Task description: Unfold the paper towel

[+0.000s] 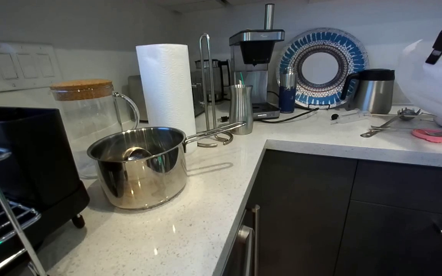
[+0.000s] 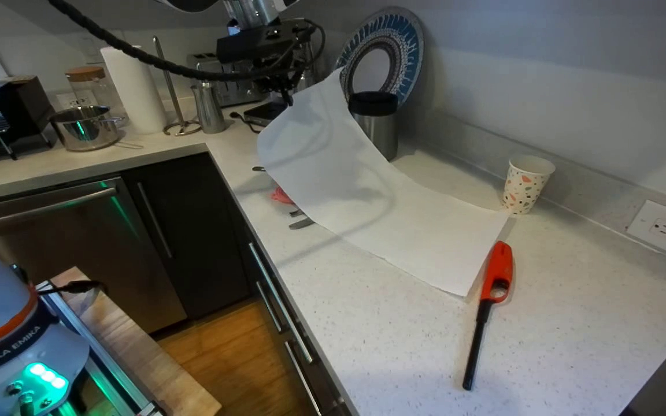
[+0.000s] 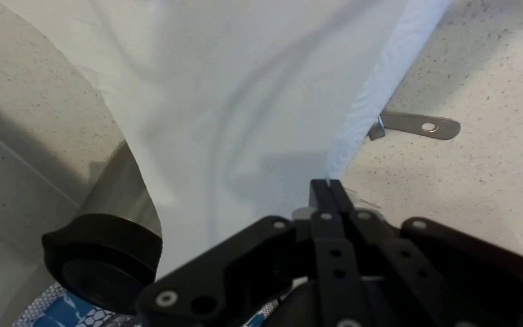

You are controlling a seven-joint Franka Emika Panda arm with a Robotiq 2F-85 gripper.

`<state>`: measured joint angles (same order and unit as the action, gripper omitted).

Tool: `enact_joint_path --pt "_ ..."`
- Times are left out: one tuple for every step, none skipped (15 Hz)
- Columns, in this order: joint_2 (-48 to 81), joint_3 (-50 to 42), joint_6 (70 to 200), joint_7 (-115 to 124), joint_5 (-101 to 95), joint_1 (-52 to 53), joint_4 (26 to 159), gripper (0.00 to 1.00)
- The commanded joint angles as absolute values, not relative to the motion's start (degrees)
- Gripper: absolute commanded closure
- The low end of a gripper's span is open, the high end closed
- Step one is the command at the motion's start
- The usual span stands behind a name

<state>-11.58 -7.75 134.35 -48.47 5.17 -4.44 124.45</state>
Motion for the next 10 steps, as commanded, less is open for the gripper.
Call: enact_joint_path --pt "-13.07 -6.29 133.93 -45.9 2.52 -2.8 125.56 1.0" --pt "-13.03 -5.79 133.32 -45.44 1.99 -2.35 125.23 1.0" --pt "-12.98 -5.25 132.48 -45.13 1.51 -1.86 124.95 1.0" --pt "-12.97 -4.82 131.63 -44.94 1.28 -1.34 124.71 1.0" --pt "-12.92 -4.32 130.74 -44.52 1.04 -0.81 124.44 1.0" --pt "-12.73 -3.72 130.29 -44.02 1.15 -0.27 124.16 1.0" --pt "-12.62 -3.24 129.62 -43.54 1.35 0.19 123.83 1.0" --pt "-12.19 -2.62 129.64 -42.34 1.22 0.64 123.41 1.0" --pt "-11.89 -2.13 128.96 -41.55 1.11 1.02 122.96 1.0" --pt "-11.53 -1.7 128.26 -40.8 1.33 1.5 122.43 1.0"
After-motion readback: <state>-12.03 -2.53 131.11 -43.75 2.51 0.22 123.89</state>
